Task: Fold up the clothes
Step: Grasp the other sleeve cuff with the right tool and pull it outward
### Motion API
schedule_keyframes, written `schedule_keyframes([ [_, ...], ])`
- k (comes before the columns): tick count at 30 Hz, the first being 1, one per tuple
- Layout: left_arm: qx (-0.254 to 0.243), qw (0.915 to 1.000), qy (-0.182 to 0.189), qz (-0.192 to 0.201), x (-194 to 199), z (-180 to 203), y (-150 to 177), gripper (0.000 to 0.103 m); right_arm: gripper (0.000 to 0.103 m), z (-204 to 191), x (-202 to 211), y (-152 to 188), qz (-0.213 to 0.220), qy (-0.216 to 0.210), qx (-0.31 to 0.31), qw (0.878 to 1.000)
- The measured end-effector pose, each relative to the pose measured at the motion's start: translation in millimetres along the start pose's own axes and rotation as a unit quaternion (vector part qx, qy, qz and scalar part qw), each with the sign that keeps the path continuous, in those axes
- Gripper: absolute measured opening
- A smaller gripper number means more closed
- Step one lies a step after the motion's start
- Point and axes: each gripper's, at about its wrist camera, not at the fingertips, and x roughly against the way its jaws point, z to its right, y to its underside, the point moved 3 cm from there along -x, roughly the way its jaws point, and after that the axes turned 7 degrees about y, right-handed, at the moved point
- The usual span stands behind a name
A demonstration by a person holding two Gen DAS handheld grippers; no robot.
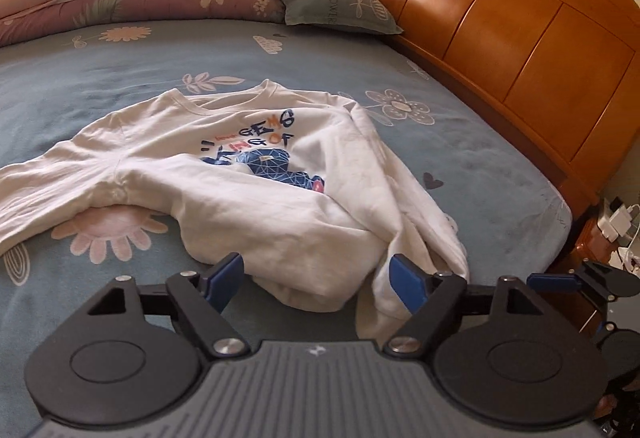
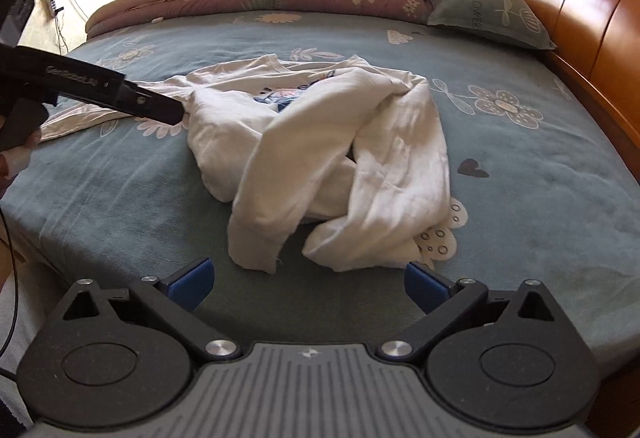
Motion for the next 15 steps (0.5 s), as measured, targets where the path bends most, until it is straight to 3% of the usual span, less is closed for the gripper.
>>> schedule_keyframes([
  [8,0.01,0.9997,-0.021,-0.004,-3.4,21.6,6.2,0.081,0.103,46.3,-13.8,7.5,0.007,0.036,-0.059,0.998],
  [15,0.011,0.9997,-0.021,0.011,-16.6,32.2,-6.5,0.081,0.103,40.8,-43.1,-13.0,0.023,0.051,-0.066,0.996],
])
